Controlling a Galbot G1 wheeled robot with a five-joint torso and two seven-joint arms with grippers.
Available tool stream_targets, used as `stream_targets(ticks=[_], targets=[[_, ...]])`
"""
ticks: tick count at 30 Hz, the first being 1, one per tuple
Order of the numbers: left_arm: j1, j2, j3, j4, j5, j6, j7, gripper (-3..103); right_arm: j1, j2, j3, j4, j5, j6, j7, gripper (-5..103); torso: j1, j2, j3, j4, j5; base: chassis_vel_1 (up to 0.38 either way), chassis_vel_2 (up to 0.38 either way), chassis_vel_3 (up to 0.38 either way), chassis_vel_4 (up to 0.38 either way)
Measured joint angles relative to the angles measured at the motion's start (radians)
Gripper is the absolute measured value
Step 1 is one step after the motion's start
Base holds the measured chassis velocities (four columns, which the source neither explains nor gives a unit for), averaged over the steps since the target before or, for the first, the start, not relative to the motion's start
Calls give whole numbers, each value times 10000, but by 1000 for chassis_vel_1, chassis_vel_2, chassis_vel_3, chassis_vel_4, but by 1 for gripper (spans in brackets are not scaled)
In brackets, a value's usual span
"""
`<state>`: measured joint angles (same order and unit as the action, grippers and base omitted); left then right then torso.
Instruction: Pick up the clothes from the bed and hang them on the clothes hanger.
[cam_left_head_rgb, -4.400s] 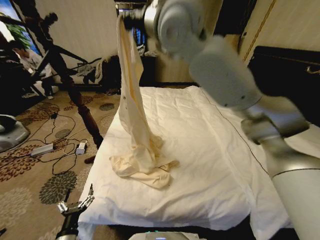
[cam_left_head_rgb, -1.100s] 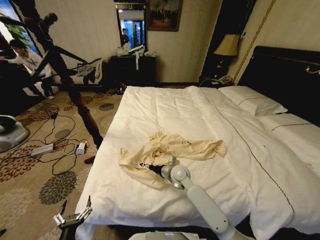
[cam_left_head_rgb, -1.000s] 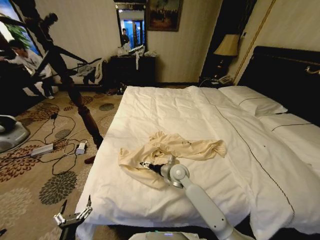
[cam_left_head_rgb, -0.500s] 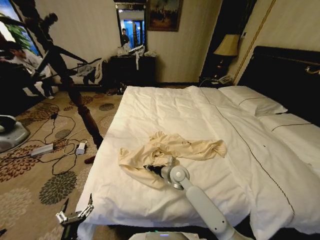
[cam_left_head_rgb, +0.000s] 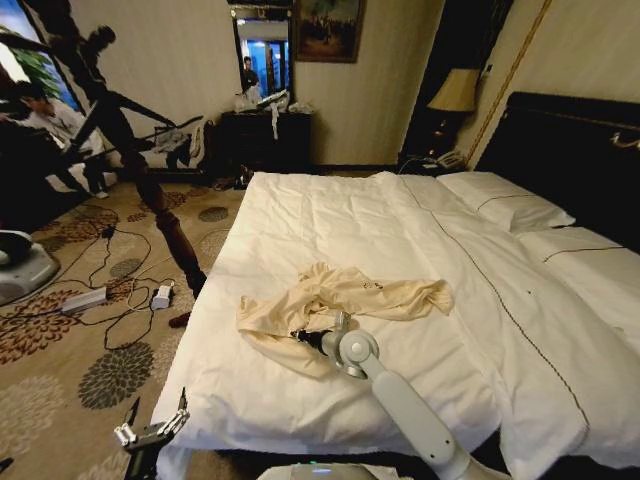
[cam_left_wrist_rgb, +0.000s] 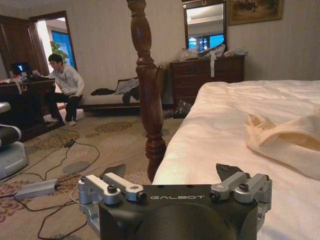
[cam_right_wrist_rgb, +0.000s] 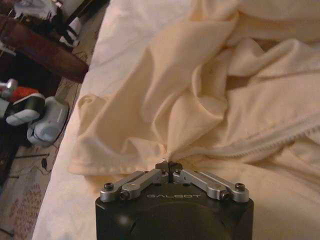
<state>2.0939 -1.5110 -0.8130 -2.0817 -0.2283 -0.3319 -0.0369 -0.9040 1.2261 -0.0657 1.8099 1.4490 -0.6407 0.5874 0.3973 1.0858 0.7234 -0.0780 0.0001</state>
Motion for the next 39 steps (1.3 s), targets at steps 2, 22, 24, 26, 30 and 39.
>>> stream_targets(ticks=[2,22,24,26,30,39], targets=[[29,38,49,87,-6,-53,6,100,648,-232,-300,60,308,-1,149,0,0,0,0,-1,1,0,0,0,0],[289,123,-201,437,-602,-603,-66,100,7836,4046,-1922,-7747,-1195,631,-1247,0,1,-1,0,11,-10,0,0,0,0],[203,151,-182,476,-604,-604,-60,100,8074,4049,-2134,-8555,-1711,387,-1402,0,0,-1,0,-12,-3,0,0,0,0],[161,165,-153,488,-609,-599,-44,100,8025,4032,-2380,-8557,-1746,176,-1423,5,2,-1,1,-12,0,-15,-26,-13,-9],[2,184,-77,596,-584,-527,-77,100,7623,3978,-3027,-7937,-1674,-665,-1317,21,1,-1,1,9,-1,0,0,0,0],[-178,170,64,502,-285,-218,-69,100,7387,3473,-3116,-6772,-1004,-944,-1092,54,0,0,1,4,0,0,0,0,0]])
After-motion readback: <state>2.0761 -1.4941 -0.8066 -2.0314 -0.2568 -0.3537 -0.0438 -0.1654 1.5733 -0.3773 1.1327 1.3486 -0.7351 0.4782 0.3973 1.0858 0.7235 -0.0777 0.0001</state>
